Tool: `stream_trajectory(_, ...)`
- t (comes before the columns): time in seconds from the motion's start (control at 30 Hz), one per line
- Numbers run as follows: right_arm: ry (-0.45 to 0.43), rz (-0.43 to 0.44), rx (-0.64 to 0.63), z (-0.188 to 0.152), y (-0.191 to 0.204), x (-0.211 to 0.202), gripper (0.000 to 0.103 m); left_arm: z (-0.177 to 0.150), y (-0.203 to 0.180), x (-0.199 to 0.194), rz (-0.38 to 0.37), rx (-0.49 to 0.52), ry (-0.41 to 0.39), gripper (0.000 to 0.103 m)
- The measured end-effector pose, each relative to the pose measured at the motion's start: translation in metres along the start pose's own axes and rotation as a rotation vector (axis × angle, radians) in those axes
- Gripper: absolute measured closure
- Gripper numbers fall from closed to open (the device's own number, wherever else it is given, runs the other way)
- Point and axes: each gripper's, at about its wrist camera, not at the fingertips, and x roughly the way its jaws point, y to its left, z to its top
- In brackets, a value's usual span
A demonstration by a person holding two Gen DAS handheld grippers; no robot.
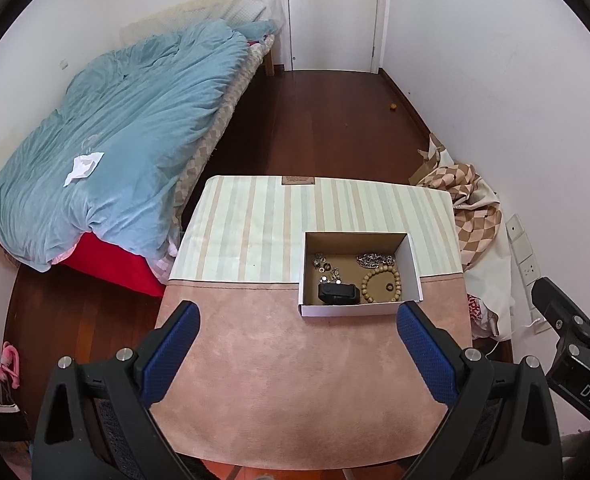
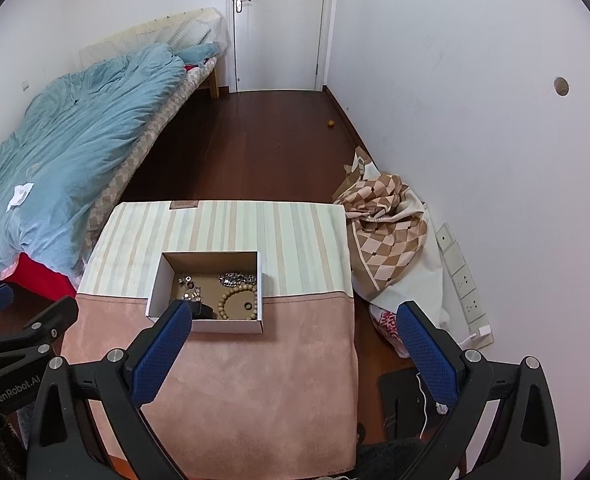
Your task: Organize jewelry
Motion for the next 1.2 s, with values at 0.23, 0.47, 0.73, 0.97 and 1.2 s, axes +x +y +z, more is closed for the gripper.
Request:
stream_trajectory(0.23, 0.0, 0.005, 0.0, -0.0001, 0.0013, -0.0007, 0.0, 0.0017, 0.0014, 0.0009, 0.003, -0.008, -0.001, 0.003)
stream_trajectory(0.47, 0.005, 0.005, -0.003, -0.001, 0.0032, -0.0009, 0.0, 0.0027, 0.0013, 0.0002, 0.006, -0.01, 0.0, 0.003)
stream_trajectory(0.73, 0.004, 0.01, -0.006, -0.0039, 0.006, -0.0027, 0.0, 0.0011, 0.003, -0.0033, 0.005, -0.014, -0.009, 0.003)
stream_trajectory(0.97, 0.007, 0.013, -0.009, -0.0055, 0.0073, -0.0035, 0.0, 0.0004, 0.0036, -0.0055, 0.008, -0.017, -0.01, 0.003)
stream_trajectory(1.2, 0.013, 0.02, -0.011, -0.0058, 0.0081, -0.0038, 0.0, 0.0005, 0.0077, -0.0079, 0.011, -0.021, -0.016, 0.003)
